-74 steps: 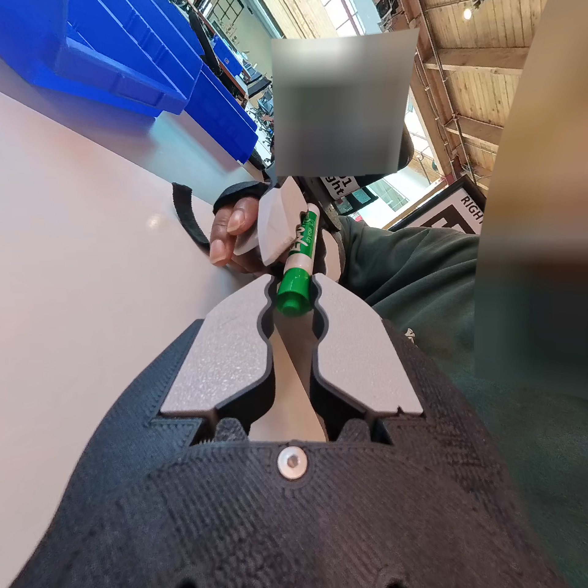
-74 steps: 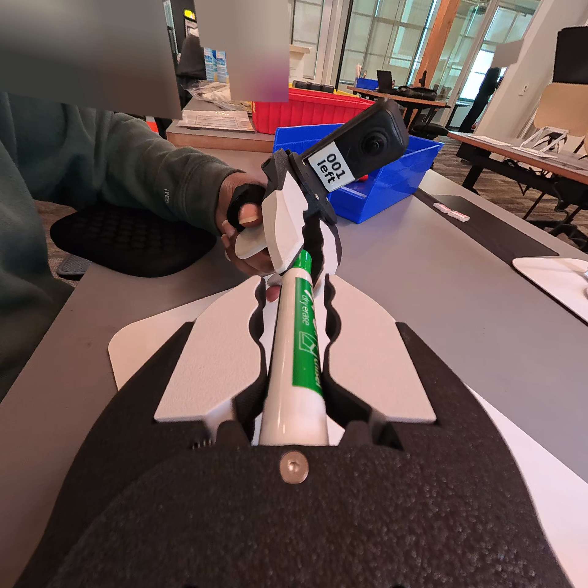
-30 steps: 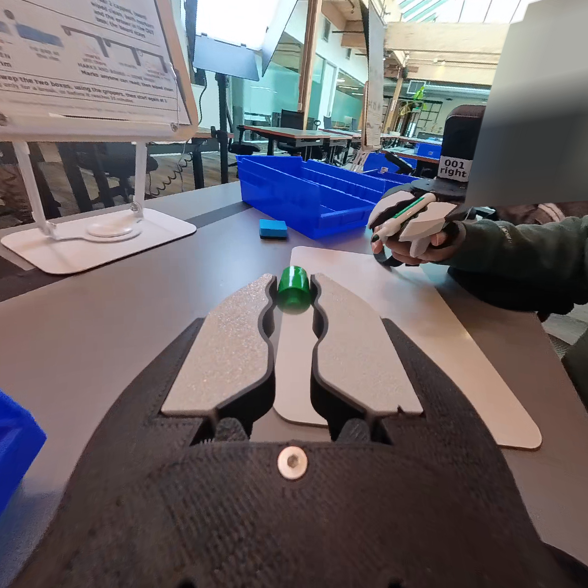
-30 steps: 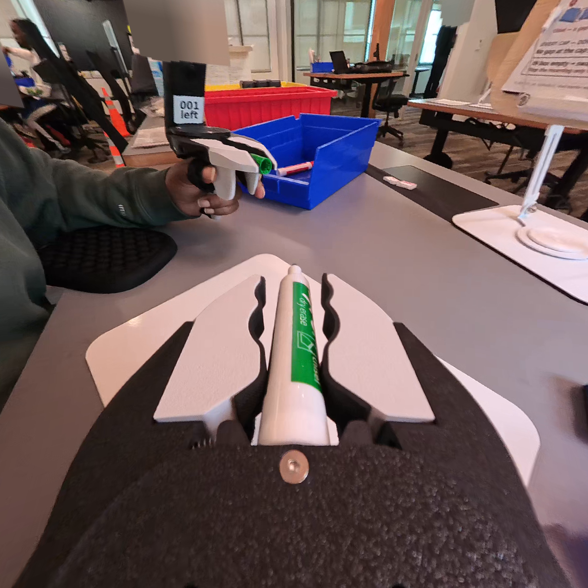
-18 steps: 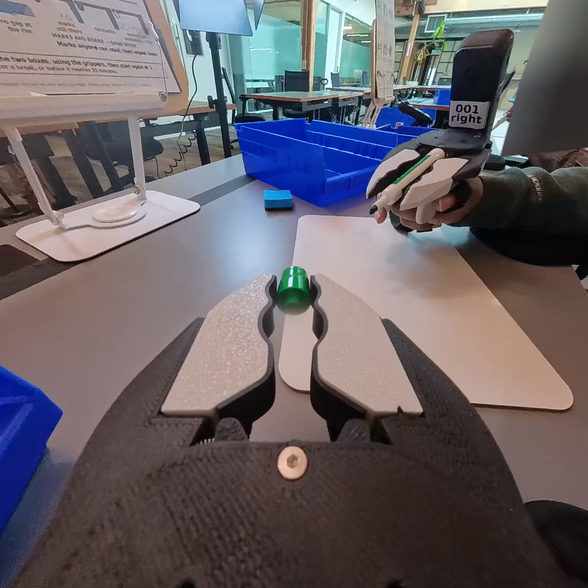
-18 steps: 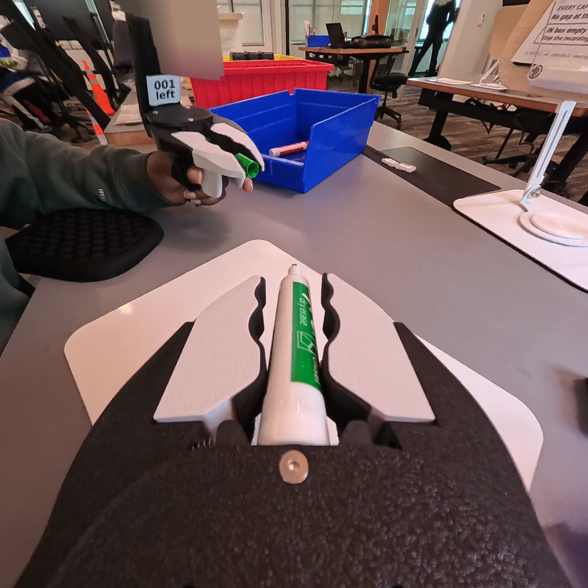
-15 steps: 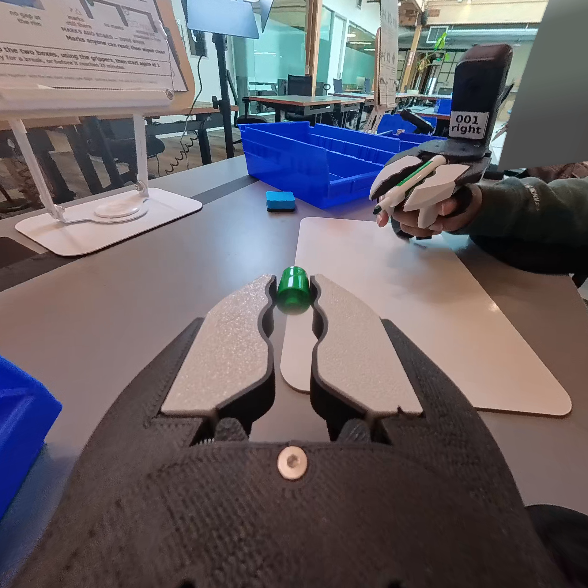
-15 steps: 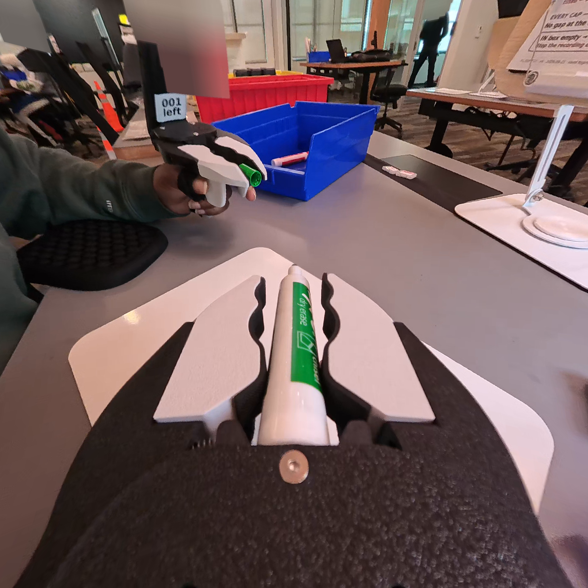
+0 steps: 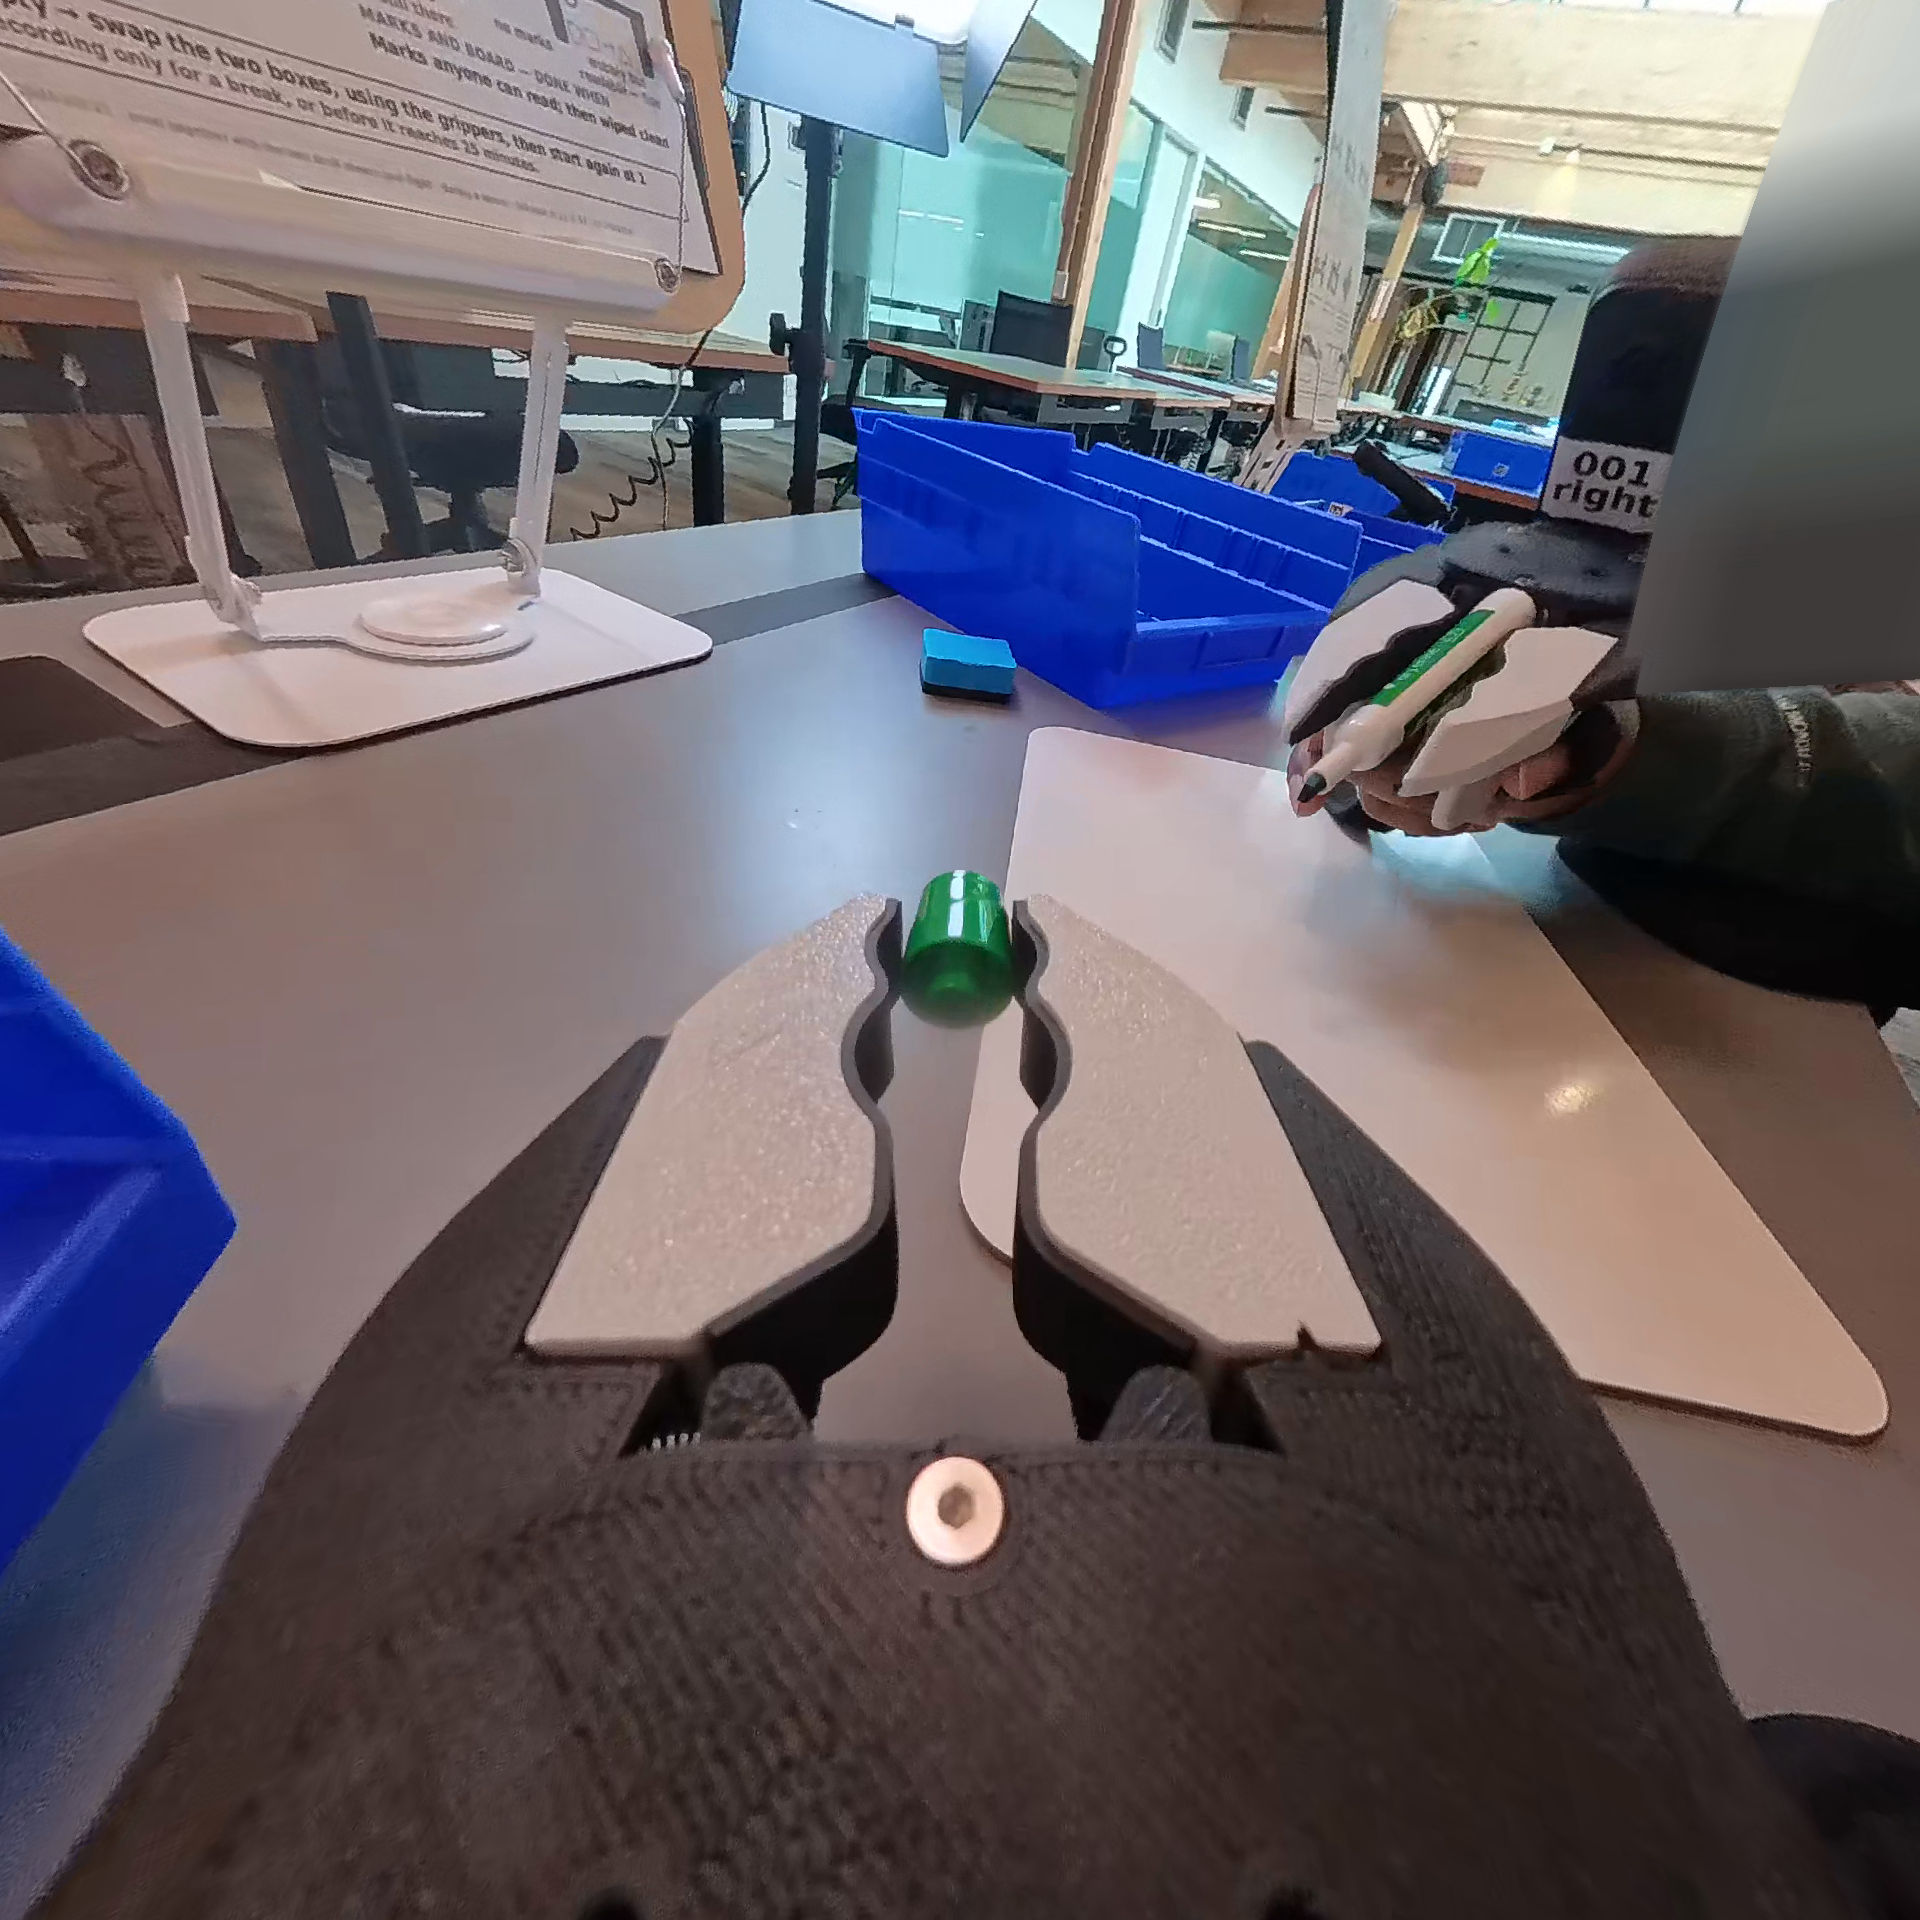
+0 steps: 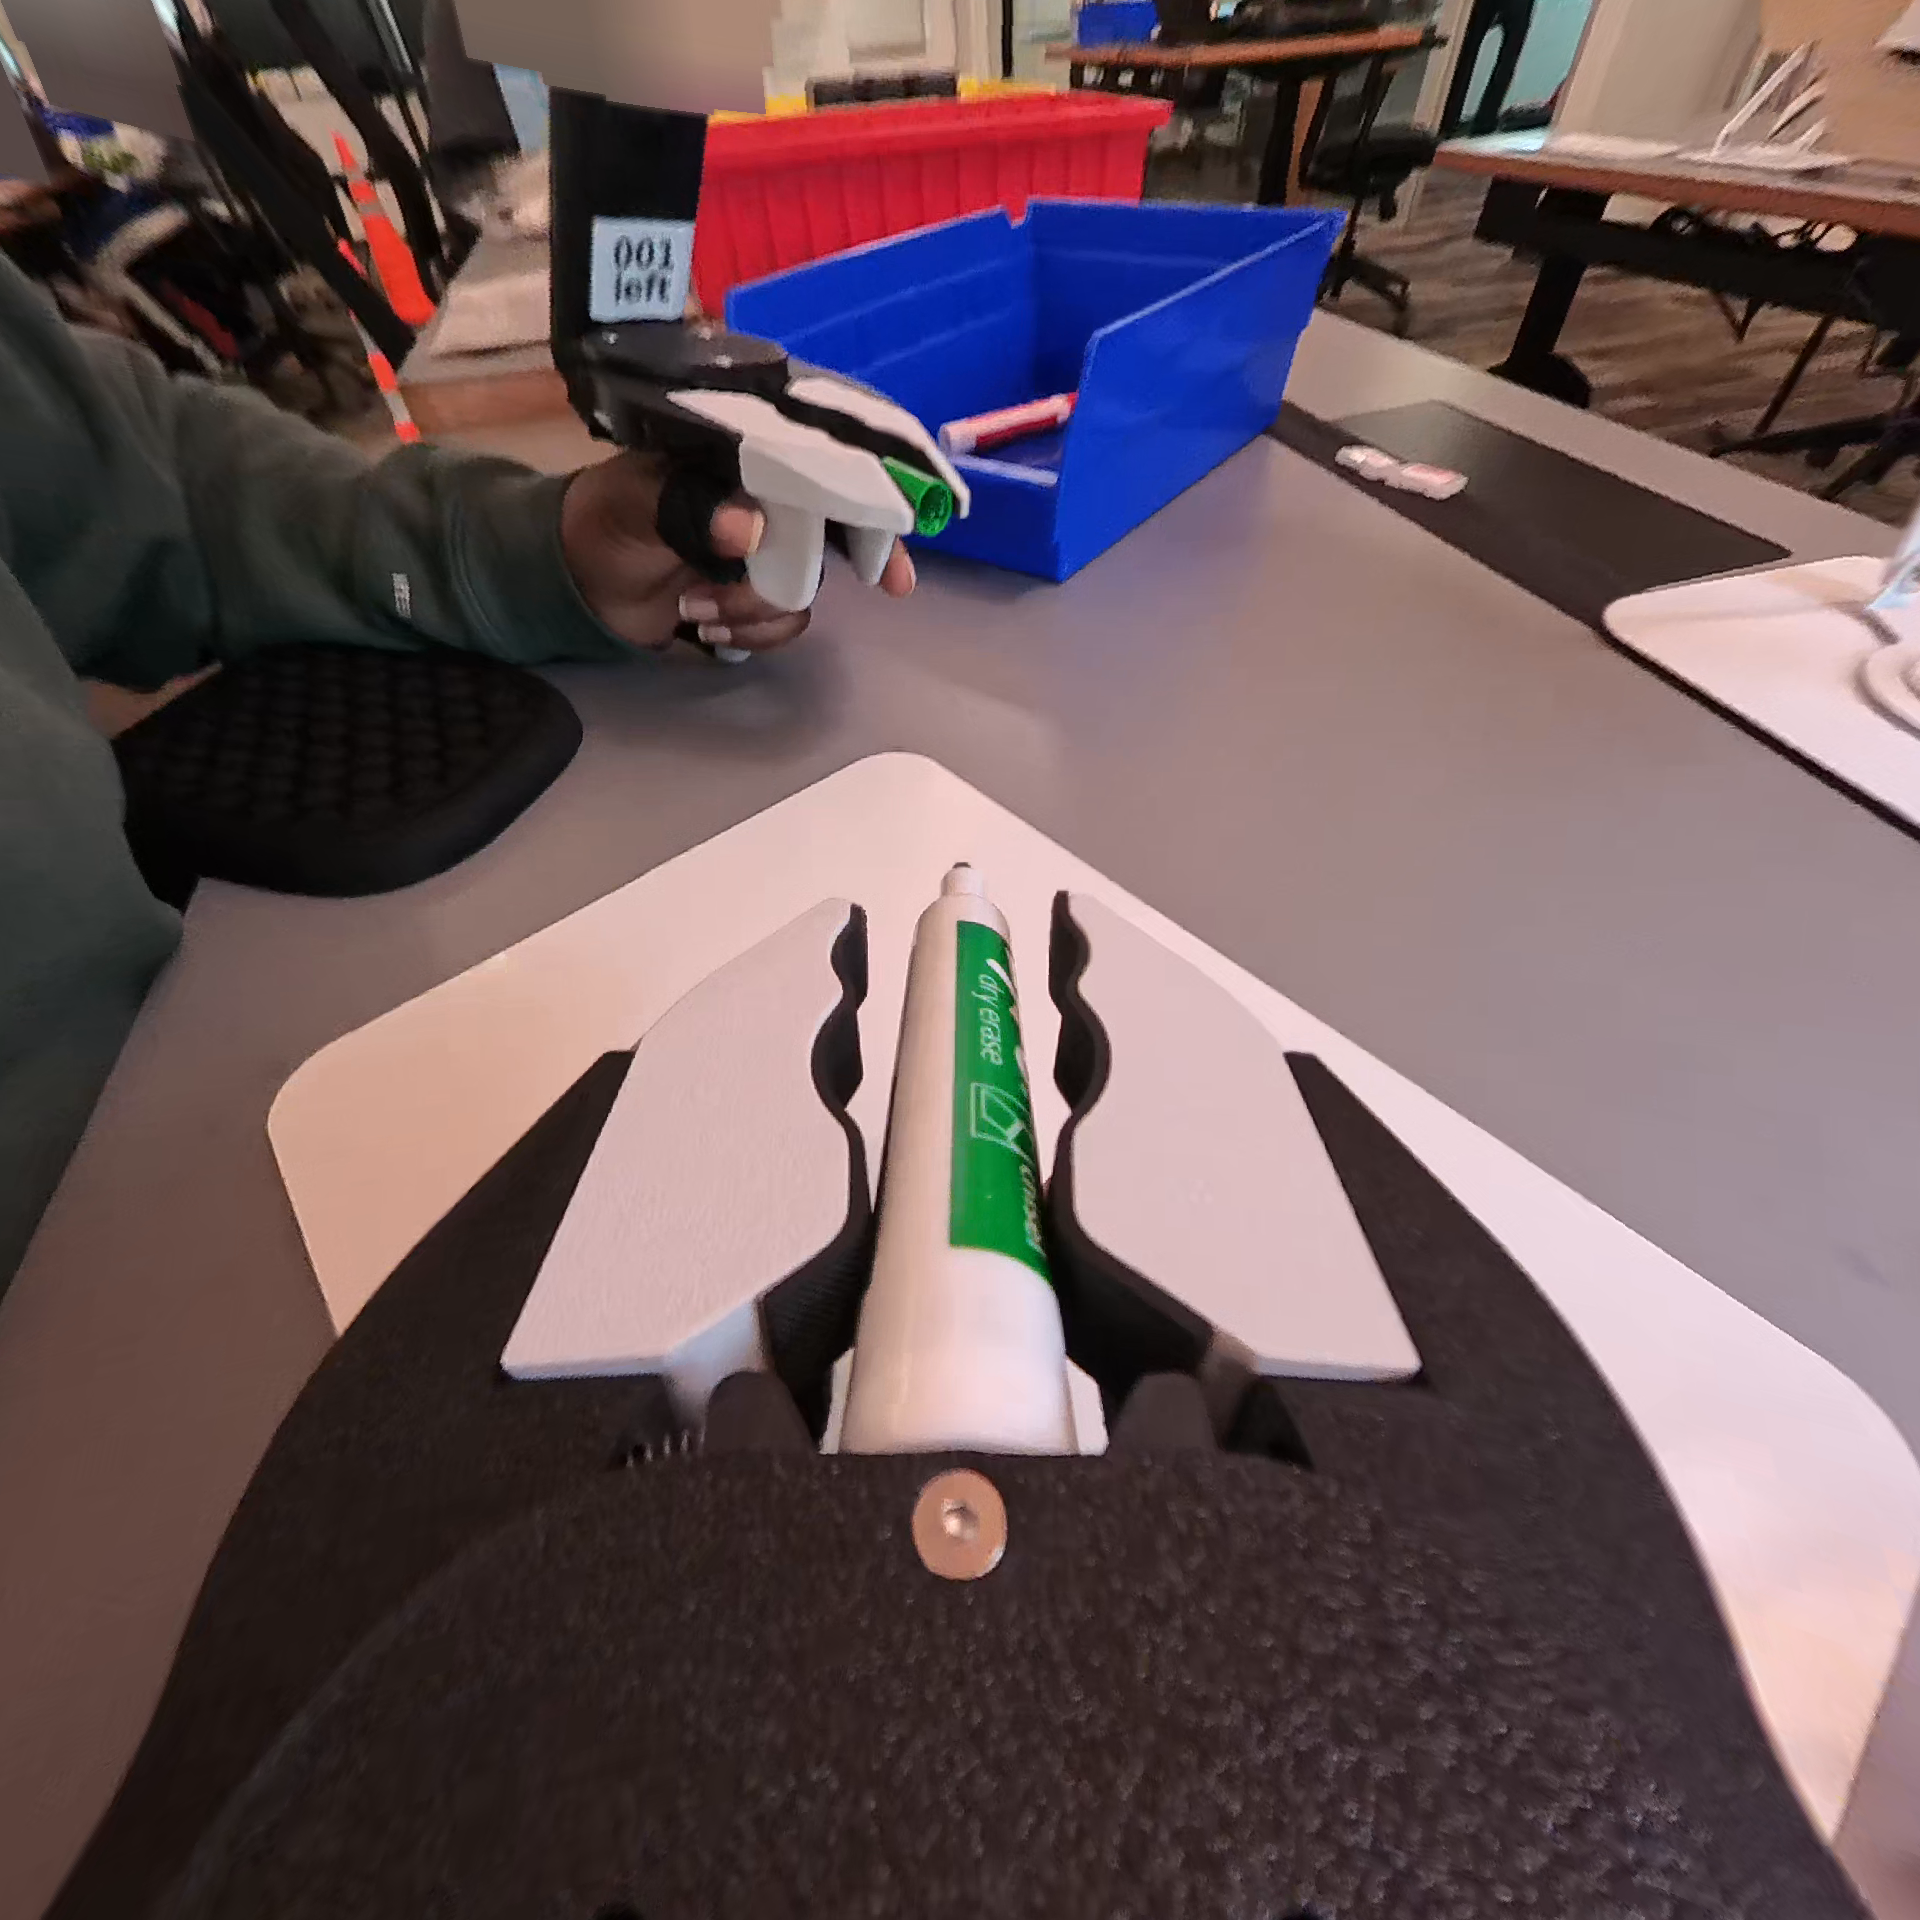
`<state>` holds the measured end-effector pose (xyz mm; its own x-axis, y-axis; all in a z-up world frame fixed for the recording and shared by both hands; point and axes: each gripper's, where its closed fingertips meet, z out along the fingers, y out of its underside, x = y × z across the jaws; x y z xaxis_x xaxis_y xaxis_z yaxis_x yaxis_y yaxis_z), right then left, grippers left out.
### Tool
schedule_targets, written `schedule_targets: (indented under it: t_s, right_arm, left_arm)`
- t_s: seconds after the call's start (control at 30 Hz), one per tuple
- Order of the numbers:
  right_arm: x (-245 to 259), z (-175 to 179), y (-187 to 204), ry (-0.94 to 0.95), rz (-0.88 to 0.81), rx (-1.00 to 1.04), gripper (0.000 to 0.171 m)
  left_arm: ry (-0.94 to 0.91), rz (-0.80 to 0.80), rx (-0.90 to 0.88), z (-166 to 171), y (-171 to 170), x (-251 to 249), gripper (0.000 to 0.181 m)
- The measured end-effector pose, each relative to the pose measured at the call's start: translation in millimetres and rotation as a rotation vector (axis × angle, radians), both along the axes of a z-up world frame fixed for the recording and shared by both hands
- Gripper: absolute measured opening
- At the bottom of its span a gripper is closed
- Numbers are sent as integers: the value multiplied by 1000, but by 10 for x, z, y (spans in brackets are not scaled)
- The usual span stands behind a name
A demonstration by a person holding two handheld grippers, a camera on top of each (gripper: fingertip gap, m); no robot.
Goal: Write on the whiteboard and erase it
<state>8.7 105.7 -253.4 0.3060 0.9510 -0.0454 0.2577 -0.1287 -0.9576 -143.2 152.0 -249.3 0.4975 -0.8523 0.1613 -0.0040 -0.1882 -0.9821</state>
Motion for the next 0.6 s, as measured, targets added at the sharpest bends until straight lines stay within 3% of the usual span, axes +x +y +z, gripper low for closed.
schedule_targets:
  t_s: [0.37,0.6]
  right_arm:
    - [-569,-11,-134,-171,104,50,34]
    - [-765,-182,-40,-316,86,-21,34]
  left_arm:
    - [22,-53,44,12,-144,-119,20]
    - [29,-90,41,-2,-236,-131,20]
